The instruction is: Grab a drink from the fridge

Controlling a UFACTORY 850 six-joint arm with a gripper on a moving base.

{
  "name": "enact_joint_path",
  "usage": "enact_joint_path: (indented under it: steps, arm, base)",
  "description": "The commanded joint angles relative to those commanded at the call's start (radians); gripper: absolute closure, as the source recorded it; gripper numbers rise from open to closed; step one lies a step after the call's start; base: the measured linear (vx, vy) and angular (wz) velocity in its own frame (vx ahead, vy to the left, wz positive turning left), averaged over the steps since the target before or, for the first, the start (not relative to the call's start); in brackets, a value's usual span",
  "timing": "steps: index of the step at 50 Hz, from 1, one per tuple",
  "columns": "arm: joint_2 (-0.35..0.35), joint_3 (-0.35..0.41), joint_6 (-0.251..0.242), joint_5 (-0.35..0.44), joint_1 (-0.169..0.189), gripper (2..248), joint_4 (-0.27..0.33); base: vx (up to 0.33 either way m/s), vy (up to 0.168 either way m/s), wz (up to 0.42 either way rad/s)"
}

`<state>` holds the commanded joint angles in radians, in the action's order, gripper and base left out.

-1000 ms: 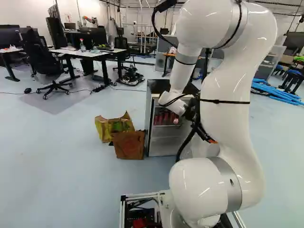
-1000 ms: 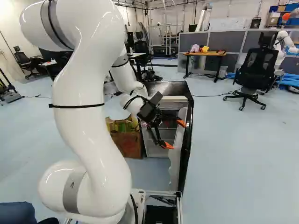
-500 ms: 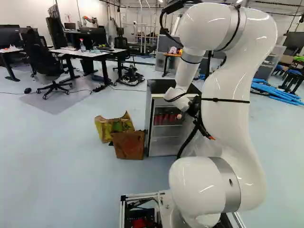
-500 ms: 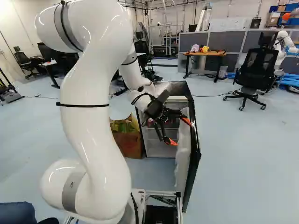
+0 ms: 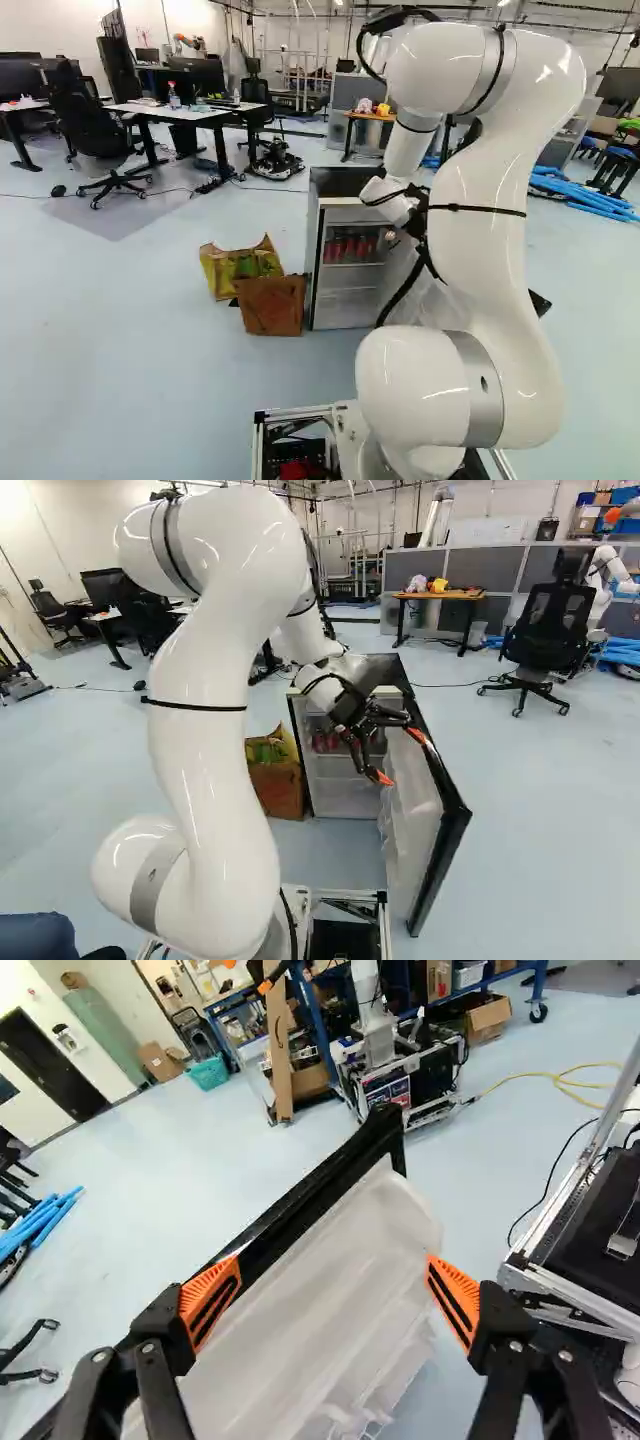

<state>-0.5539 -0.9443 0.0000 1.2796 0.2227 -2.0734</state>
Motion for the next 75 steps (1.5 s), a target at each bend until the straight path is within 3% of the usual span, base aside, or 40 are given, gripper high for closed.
enact_joint_path:
  steps: [40,61,75]
  arm:
    - [-0.098,-0.205,0.000,0.000,0.165,3,0.000]
    - [-0.086,-0.182,0.000,0.000,0.157,3,0.009]
    - [-0.041,-0.090,0.000,0.000,0.125,3,0.111]
  base:
    - [0.000,0.000,0.000]
    - [0.000,0.000,0.000]
    - [0.000,0.000,0.000]
